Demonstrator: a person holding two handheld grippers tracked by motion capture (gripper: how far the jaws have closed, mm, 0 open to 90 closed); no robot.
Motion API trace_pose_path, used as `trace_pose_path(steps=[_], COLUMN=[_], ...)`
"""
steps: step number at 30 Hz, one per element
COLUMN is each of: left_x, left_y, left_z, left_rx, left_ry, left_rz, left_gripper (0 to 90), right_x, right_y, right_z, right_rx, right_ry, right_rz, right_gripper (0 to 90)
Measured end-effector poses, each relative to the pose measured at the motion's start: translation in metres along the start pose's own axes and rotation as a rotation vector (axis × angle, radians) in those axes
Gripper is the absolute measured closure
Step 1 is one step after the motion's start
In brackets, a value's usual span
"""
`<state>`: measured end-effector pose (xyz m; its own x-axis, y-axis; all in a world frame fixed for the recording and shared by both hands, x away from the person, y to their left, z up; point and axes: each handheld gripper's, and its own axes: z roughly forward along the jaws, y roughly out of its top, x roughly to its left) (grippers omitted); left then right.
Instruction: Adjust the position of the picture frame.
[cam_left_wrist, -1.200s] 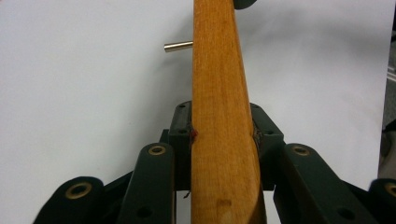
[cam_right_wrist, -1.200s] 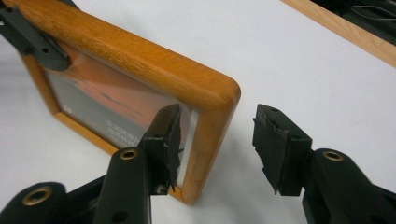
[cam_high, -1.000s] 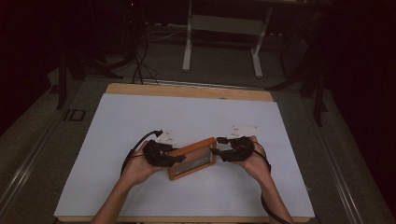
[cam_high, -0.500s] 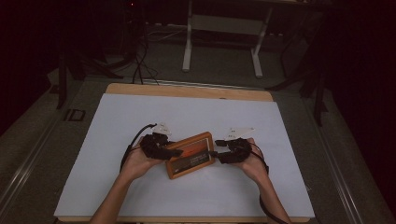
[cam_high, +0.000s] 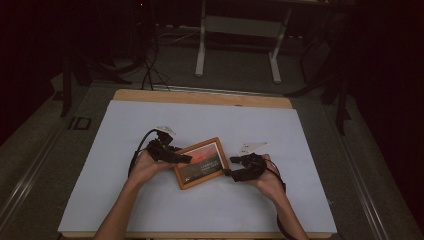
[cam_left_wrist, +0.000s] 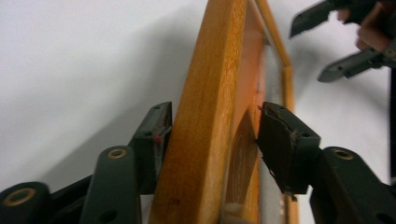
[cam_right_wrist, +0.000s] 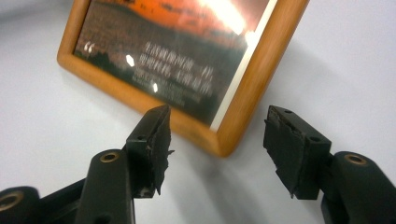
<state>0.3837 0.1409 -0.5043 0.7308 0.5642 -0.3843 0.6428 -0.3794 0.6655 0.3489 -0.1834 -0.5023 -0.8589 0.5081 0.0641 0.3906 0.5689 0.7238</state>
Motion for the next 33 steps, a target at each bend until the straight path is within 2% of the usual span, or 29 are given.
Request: trace_pose_path(steps=[2, 3, 5, 8, 12, 15, 20, 22, 24, 27, 29, 31, 33], left_x=[0.003, 0.004, 0.006, 0.011, 0.011, 0.008, -0.002, -0.009, -0.016, -0.024, -0.029, -0.033, -0.036], left_y=[-0.001, -0.002, -0.005, -0.011, -0.017, -0.020, -0.026, -0.029, -0.032, -0.036, -0.039, -0.042, -0.046], left_z=[-0.003, -0.005, -0.005, -0.004, -0.003, -0.004, -0.002, -0.001, 0.000, 0.001, 0.002, 0.003, 0.004], left_rx=[-0.018, -0.022, -0.013, -0.014, 0.007, 0.014, 0.009, 0.010, 0.001, -0.003, -0.002, -0.013, -0.025], left_ry=[0.031, 0.064, 0.102, 0.085, 0.145, 0.122, 0.116, 0.119, 0.145, 0.149, 0.157, 0.142, 0.099], left_rz=[-0.007, -0.011, -0.013, -0.045, -0.040, -0.033, -0.024, -0.016, -0.010, -0.008, -0.006, -0.027, -0.042], left_gripper=[44.5, 45.1, 46.3, 45.7, 54.7, 56.3, 55.8, 55.9, 55.3, 56.0, 56.7, 56.8, 58.6], right_x=[0.001, 0.002, 0.003, 0.004, 0.010, 0.014, 0.018, 0.016, 0.013, 0.006, 0.001, -0.005, -0.010], right_y=[-0.004, -0.006, -0.009, -0.009, -0.009, -0.008, -0.002, -0.001, -0.003, -0.003, -0.004, -0.005, -0.005], right_z=[0.003, 0.005, 0.009, 0.015, 0.023, 0.026, 0.026, 0.025, 0.024, 0.019, 0.017, 0.016, 0.010], right_rx=[0.015, 0.023, 0.039, 0.055, 0.084, 0.085, 0.032, 0.039, 0.030, 0.011, -0.001, -0.017, -0.059], right_ry=[0.002, 0.001, 0.003, 0.007, 0.027, 0.051, 0.107, 0.088, 0.094, 0.119, 0.111, 0.120, 0.097], right_rz=[0.015, 0.014, 0.020, 0.036, 0.047, 0.049, 0.090, 0.107, 0.131, 0.187, 0.227, 0.267, 0.293], right_gripper=[39.9, 39.8, 39.8, 40.4, 41.6, 42.3, 42.1, 43.9, 45.5, 45.5, 46.9, 50.3, 56.8])
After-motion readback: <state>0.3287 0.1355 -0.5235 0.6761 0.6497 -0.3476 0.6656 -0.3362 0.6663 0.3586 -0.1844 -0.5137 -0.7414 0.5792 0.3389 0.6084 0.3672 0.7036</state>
